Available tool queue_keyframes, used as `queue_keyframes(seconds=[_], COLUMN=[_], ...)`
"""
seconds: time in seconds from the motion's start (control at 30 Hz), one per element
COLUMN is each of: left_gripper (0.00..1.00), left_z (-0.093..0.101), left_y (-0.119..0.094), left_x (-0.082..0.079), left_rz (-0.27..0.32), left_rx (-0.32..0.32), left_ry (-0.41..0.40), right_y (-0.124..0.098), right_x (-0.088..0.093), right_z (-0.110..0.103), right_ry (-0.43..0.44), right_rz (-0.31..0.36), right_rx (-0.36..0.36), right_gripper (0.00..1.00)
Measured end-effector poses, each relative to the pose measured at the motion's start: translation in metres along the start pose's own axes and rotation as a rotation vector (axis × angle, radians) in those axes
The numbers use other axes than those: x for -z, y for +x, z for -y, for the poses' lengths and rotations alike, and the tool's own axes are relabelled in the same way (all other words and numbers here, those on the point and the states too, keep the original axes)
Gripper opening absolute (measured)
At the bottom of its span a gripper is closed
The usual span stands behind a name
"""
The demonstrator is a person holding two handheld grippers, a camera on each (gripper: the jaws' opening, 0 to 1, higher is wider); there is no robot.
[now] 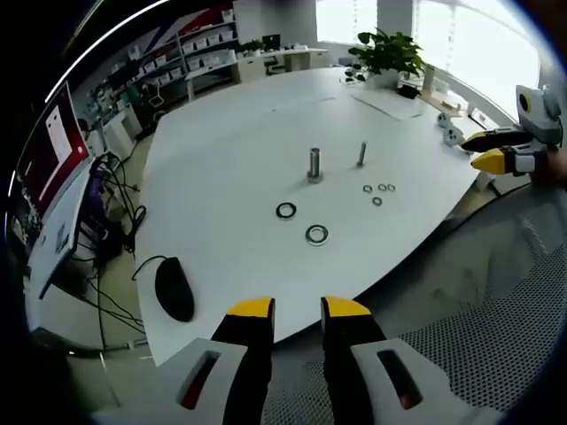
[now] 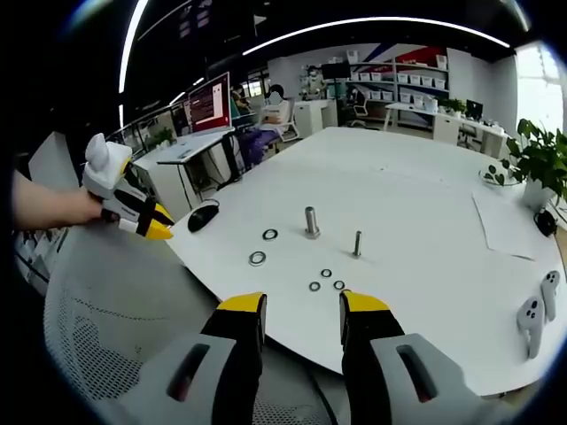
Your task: Place the washer onto the threaded stud by aligning its center hole with the stud, sliding it down to the base, and recovering from edge contact or off-axis alignment until the washer reaches the visible bottom stop.
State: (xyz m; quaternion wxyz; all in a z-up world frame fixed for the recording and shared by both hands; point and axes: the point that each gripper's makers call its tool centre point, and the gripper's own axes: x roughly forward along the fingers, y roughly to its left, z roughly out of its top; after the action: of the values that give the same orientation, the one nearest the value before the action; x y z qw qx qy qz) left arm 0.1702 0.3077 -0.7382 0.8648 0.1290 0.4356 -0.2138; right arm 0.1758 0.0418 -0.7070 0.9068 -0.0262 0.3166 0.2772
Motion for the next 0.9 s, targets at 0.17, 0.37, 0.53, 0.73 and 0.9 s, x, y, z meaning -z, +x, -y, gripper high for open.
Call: queue_keyframes(seconds=[0.17, 0.37, 0.53, 0.73, 0.9], left_gripper=[0.19, 0.22, 0.23, 0.24, 0.27], left_z=[0.003, 0.002, 0.005, 0.016, 0.025], left_y=[0.005, 0.016, 0.041, 0.067, 0.087], left_x=[0.001, -0.008, -0.021, -0.030, -0.026], left_rz=[-0.033, -0.063, -0.090, -0.119, -0.173], left_rx=[0.037, 0.054, 0.068, 0.092, 0.132], left_ry=[-0.047, -0.070, -0.010, 0.026, 0.008], right_y=[0.000, 0.000, 0.000, 0.000, 0.000], right_x=[0.001, 0.003, 0.003, 0.003, 0.004], right_z=[0.001, 0.001, 0.002, 0.004, 0.004], right_ry=[0.002, -0.005, -0.002, 0.006, 0.003], right_rz=[-0.007, -0.016, -0.014, -0.016, -0.017], right_rx=[-0.001, 0.002, 0.007, 0.015, 0.013], right_gripper=[0.36, 0.36, 0.36, 0.35, 0.35])
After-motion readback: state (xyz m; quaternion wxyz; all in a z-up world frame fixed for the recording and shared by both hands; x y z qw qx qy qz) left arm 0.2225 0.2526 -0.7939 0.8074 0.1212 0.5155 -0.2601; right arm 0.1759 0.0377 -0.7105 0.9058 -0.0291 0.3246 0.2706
